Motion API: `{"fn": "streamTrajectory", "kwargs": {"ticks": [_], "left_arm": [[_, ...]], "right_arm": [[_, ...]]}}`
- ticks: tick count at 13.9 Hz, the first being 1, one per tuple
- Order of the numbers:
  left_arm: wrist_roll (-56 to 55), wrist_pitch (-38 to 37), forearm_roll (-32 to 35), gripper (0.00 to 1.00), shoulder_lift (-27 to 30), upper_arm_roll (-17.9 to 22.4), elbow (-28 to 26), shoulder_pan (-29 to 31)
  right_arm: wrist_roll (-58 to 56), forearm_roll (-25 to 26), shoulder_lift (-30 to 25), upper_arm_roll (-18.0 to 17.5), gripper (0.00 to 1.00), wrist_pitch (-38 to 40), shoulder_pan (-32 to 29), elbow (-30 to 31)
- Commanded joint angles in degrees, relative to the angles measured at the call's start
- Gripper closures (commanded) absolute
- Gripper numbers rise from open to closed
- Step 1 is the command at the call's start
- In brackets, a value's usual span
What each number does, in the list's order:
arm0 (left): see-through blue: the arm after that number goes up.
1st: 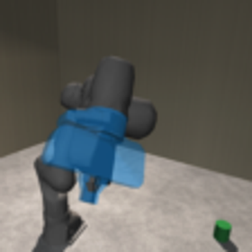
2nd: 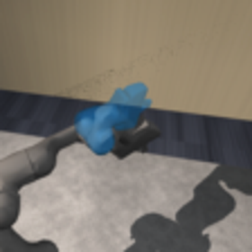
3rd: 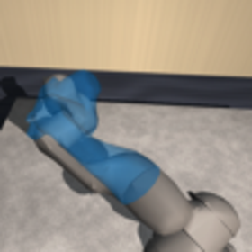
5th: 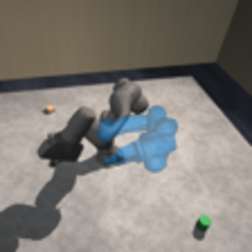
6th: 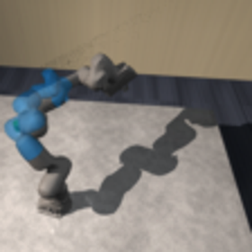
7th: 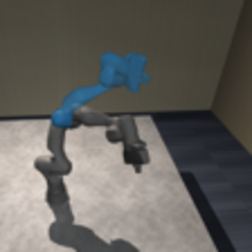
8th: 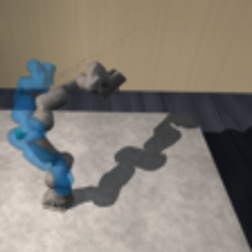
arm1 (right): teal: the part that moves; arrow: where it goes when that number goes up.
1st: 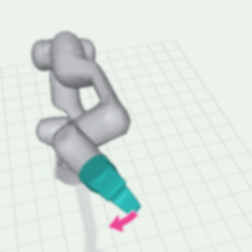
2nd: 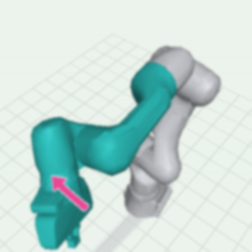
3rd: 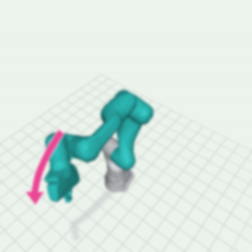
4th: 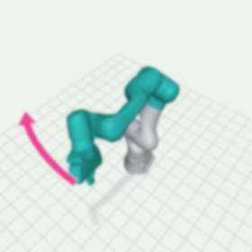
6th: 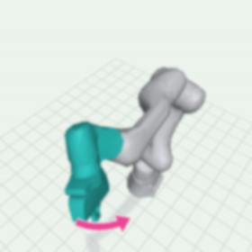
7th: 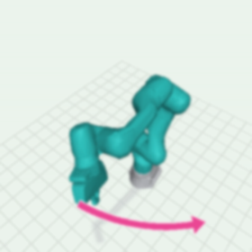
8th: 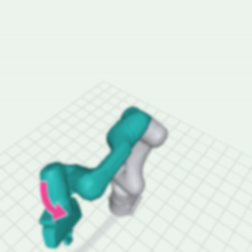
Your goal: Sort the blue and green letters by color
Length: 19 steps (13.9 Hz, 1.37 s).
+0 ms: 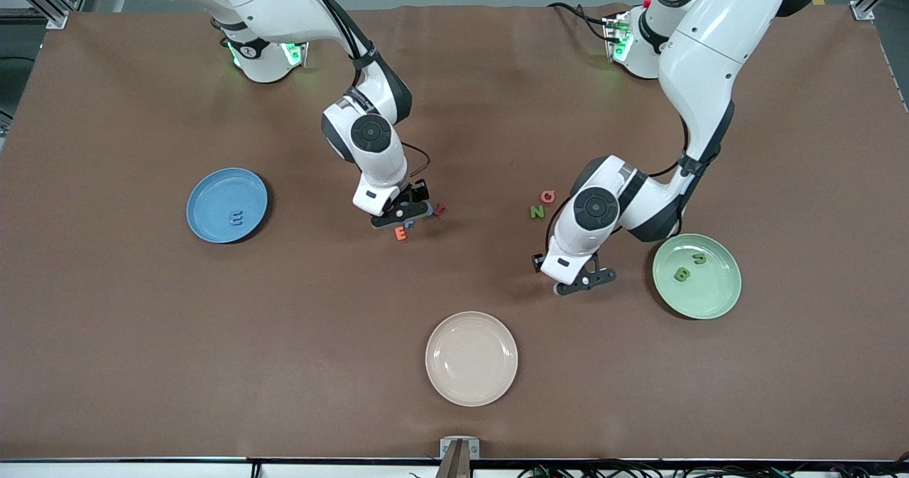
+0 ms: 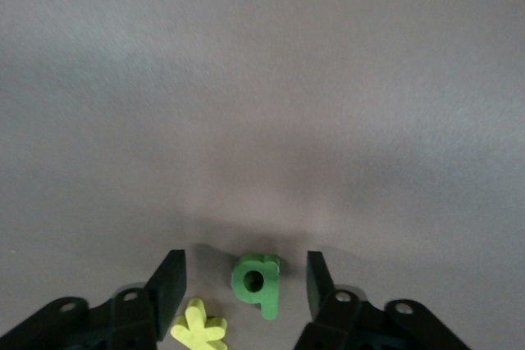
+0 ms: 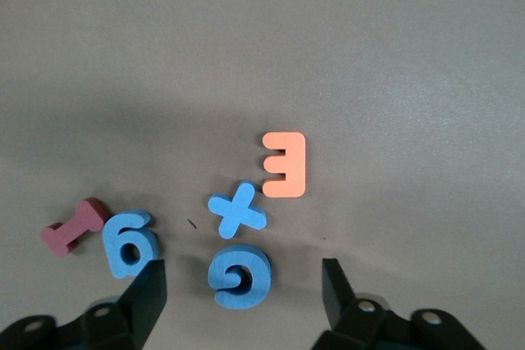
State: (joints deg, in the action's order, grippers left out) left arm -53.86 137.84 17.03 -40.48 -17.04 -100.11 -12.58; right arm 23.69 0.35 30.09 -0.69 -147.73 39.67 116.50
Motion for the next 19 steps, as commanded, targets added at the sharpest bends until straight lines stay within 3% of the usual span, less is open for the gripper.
{"fn": "streamTrajectory", "kwargs": {"ticks": [1,4,6,8,13,14,16,19], "left_arm": [[-1.33,0.67,0.99,0.39,-1.62,0.16,0.97,-0.86],[-1.42,0.85,0.81,0.49,-1.97,0.16,0.79,-1.04],[-1.42,0.59,0.55,0.70,-1.80,0.16,0.71,-1.04],[-1.25,0.24,0.55,0.95,-1.27,0.16,0.70,-0.86],[1.82,-3.62,1.25,0.98,4.17,0.25,1.23,3.17],[4.01,-3.72,1.25,0.98,5.05,0.25,1.15,4.83],[9.10,-5.72,1.25,0.98,6.55,0.25,1.23,7.91],[16.92,-8.36,1.25,0.98,7.61,0.25,0.79,12.92]], "right_arm": [[0.57,0.97,0.76,0.86,0.18,0.25,0.94,-0.58],[1.62,0.97,0.85,0.77,0.19,0.43,1.46,-0.40],[1.80,0.97,0.85,0.77,0.26,0.51,1.64,-0.31],[1.80,1.06,0.85,0.77,0.39,0.60,1.73,-0.31],[1.80,2.64,1.20,0.86,0.63,0.51,1.82,-0.40],[1.71,2.64,1.20,0.86,0.71,0.51,1.64,-0.40],[1.80,2.64,1.11,0.86,0.96,0.95,1.11,-0.49],[1.01,2.64,0.07,0.95,1.00,2.61,-0.72,-0.58]]}}
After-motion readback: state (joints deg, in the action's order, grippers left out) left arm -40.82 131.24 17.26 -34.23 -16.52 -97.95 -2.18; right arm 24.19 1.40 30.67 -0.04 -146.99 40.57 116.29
